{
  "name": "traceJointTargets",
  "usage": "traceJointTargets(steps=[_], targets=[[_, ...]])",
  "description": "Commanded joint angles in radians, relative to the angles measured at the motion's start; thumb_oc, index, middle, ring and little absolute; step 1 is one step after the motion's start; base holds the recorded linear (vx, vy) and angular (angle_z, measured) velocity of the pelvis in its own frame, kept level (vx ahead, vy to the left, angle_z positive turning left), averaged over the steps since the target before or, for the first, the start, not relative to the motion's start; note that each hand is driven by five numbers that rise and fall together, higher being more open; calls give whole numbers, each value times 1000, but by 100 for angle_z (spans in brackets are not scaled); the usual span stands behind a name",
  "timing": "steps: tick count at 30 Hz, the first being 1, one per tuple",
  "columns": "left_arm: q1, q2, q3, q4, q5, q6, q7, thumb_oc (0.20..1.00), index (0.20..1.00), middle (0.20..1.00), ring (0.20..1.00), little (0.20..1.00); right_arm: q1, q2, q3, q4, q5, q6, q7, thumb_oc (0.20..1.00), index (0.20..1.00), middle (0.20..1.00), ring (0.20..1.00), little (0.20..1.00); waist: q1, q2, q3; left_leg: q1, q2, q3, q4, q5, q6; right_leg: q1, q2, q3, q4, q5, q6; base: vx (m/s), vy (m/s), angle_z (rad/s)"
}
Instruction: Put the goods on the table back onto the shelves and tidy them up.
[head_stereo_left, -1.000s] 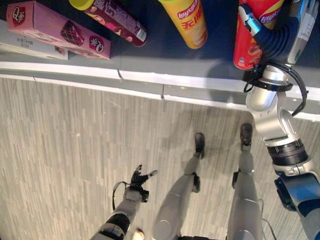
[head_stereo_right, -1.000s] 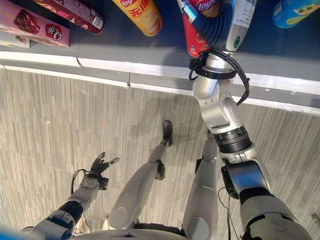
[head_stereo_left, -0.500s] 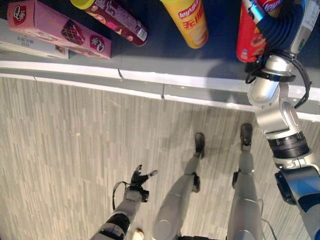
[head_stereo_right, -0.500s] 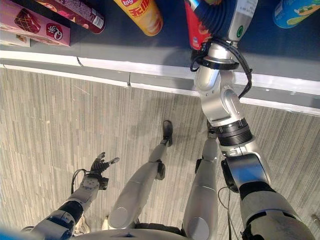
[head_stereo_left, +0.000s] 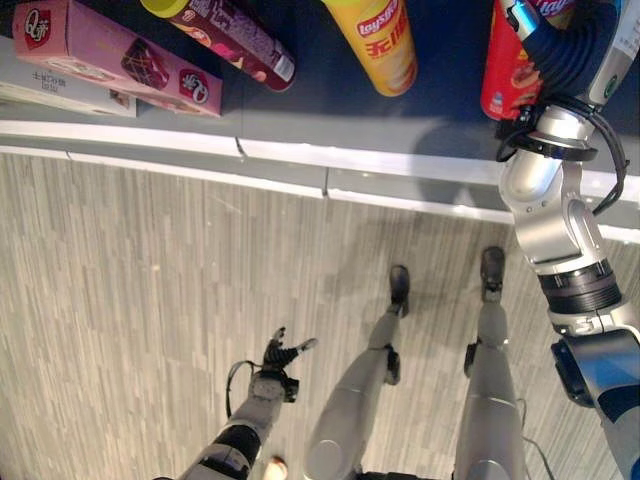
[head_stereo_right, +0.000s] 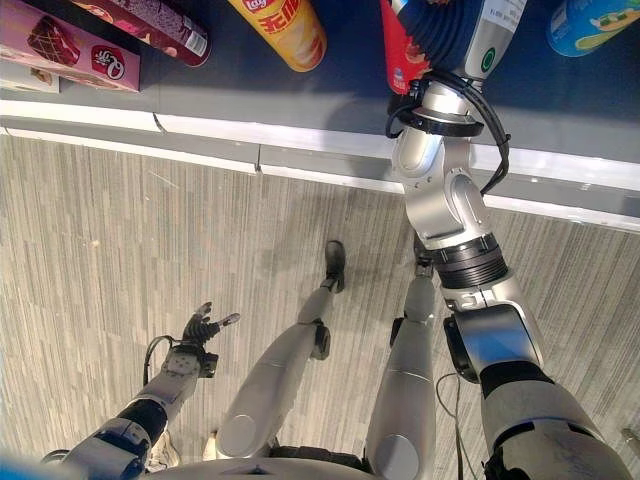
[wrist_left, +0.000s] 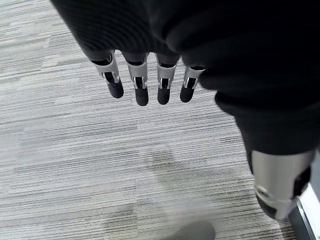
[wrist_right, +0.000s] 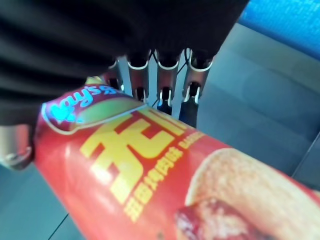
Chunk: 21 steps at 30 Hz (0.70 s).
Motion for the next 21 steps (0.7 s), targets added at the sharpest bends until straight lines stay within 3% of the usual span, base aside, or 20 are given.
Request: traceJointTargets(steps=[1,2,3,4,11,15,17,21], targets=[[-59,14,-56,22,-25,-8,34,1000,1000,1000,1000,1000,-102,-64,34,-59,13,-39,-34,200,200,200,200,200,2,132,42,-6,34,-13,5,-49,-96,-36,-17,4,186,-176,43,0,0,0],[-59,12,-55,23,-25,-7,38,1000,1000,1000,1000,1000,-93,-60,31,-62,12,-38,-38,485,485,485,485,485,0,130,43,-7,35,-13,5,-48,-96,-36,-17,5,185,-175,43,0,0,0],[-60,11,-55,23,-25,-6,39,1000,1000,1000,1000,1000,-88,-56,30,-65,10,-37,-40,918,918,918,918,918,-1,128,44,-7,35,-13,5,-48,-96,-36,-16,5,185,-174,43,0,0,0],[-61,11,-54,24,-26,-6,41,1000,1000,1000,1000,1000,-82,-52,31,-70,8,-39,-42,1000,1000,1000,1000,1000,-2,128,44,-7,36,-12,5,-48,-96,-37,-17,5,185,-174,43,0,0,0],[-70,5,-55,28,-28,-1,55,1000,1000,1000,1000,1000,-42,-15,33,-140,-6,-51,-47,1000,1000,1000,1000,1000,-12,116,42,-2,30,-9,5,-53,-87,-34,-19,18,172,-163,49,-25,51,-2],[-77,4,-42,33,-39,1,54,1000,1000,1000,1000,1000,13,1,29,-190,0,-67,-38,1000,1000,1000,1000,1000,-24,90,36,8,34,2,5,-56,-72,-24,-18,31,152,-150,53,-54,94,-2],[-65,3,-30,38,-42,5,47,1000,1000,1000,1000,1000,98,7,16,-216,16,-76,-18,1000,1000,1000,1000,1000,-37,50,23,36,39,9,5,-64,-62,16,-18,28,133,-143,54,-65,64,-1],[-48,1,-22,39,-42,5,39,1000,1000,1000,1000,1000,169,4,2,-231,33,-91,0,1000,1000,1000,1000,1000,-49,23,14,71,41,13,5,-71,-59,62,-20,18,119,-139,55,-6,9,0]])
